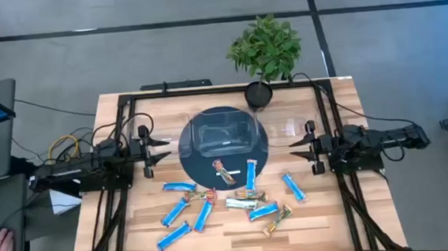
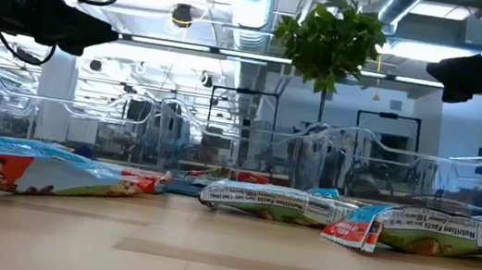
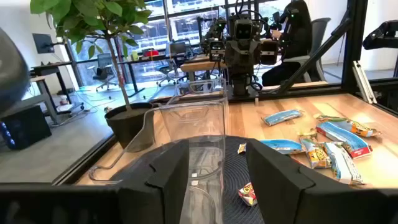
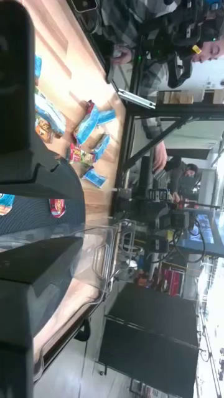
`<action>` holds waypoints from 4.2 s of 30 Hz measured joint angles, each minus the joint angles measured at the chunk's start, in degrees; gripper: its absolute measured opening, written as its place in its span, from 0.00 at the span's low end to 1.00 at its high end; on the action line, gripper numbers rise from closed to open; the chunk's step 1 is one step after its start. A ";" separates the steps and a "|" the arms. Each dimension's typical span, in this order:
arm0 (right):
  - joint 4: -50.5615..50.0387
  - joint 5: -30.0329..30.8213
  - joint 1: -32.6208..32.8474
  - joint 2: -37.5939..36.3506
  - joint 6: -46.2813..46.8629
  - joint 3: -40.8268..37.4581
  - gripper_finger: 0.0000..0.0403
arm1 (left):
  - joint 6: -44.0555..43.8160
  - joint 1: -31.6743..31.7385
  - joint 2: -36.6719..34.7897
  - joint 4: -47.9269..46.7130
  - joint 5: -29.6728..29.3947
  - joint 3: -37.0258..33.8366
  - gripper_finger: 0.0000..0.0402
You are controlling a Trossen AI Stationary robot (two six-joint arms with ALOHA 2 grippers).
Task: Pick and place Granola Bars by type
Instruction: Put the orange snack bar into the middle transparent bin
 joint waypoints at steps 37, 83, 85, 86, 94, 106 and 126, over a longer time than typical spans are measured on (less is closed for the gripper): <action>0.00 -0.01 0.00 0.02 0.00 0.00 0.25 | 0.19 0.01 0.00 0.00 0.00 0.00 0.39; 11.37 0.33 0.19 0.02 11.35 0.00 0.25 | -1.88 0.01 0.02 8.50 -1.97 0.35 0.39; 14.68 0.40 -0.12 -0.02 8.36 0.02 0.25 | -3.39 0.00 0.00 9.69 -3.35 0.46 0.39; 16.13 0.40 -0.28 -0.03 7.88 0.04 0.25 | -4.11 0.01 -0.02 10.01 -3.44 0.54 0.39; 21.10 -1.02 1.30 0.51 14.99 2.00 0.25 | -5.22 0.01 -0.02 9.88 0.03 0.48 0.39; 31.53 -1.48 9.57 25.99 -2.96 12.43 0.25 | -5.05 0.01 -0.02 11.56 -1.60 0.50 0.39; -43.53 33.57 20.81 82.58 49.70 65.29 0.25 | -1.25 0.01 0.00 11.13 -2.54 0.61 0.39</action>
